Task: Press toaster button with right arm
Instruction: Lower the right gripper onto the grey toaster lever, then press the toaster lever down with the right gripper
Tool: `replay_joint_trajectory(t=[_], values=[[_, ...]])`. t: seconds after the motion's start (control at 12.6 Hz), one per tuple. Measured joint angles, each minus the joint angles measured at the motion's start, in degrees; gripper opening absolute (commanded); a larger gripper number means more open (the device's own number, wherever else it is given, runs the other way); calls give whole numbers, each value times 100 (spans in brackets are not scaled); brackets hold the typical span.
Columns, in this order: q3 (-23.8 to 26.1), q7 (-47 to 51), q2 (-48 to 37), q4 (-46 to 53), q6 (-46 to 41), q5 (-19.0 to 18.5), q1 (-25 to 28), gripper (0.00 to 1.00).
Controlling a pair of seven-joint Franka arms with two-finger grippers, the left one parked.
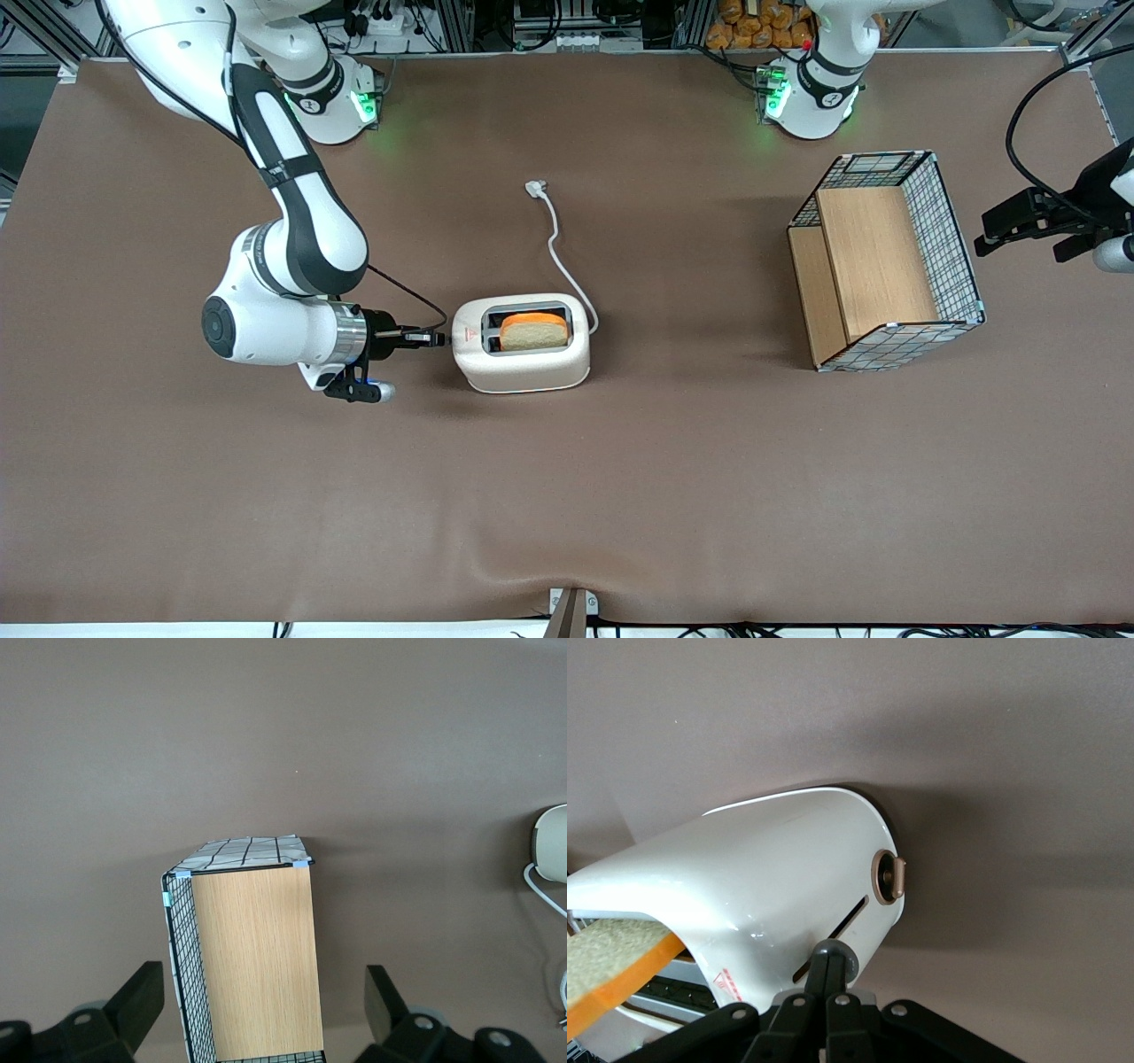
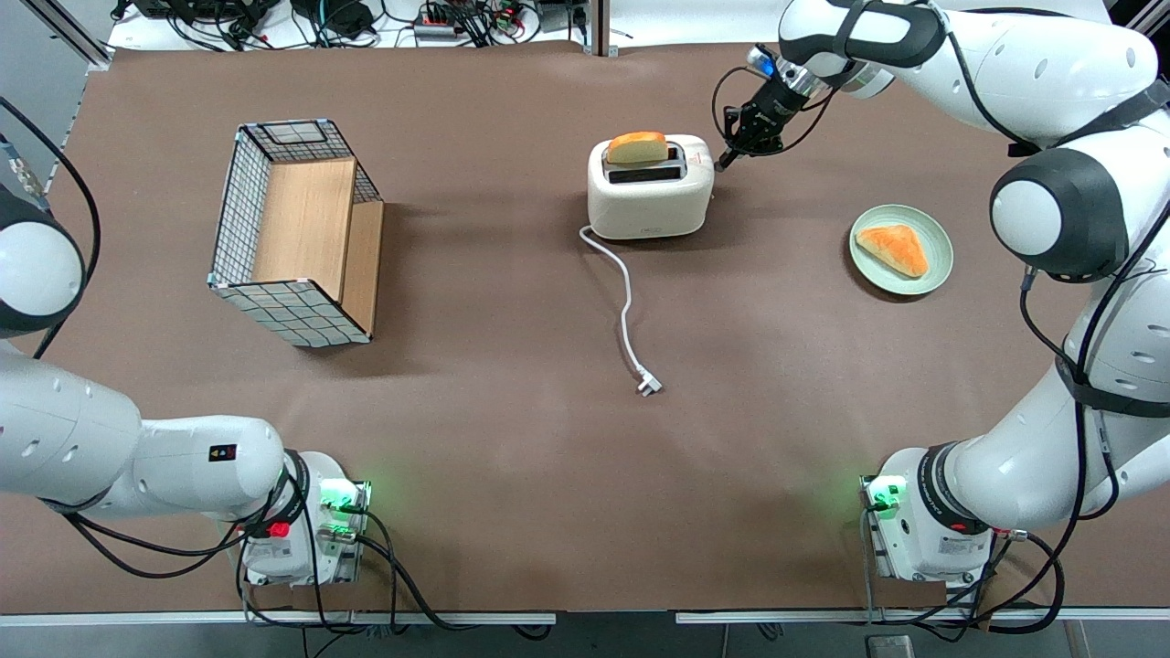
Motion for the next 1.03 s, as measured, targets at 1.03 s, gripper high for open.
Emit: replay_joint_trajectory(t=[1.03], values=[[2,-38,122,-4,154,0,34,0]])
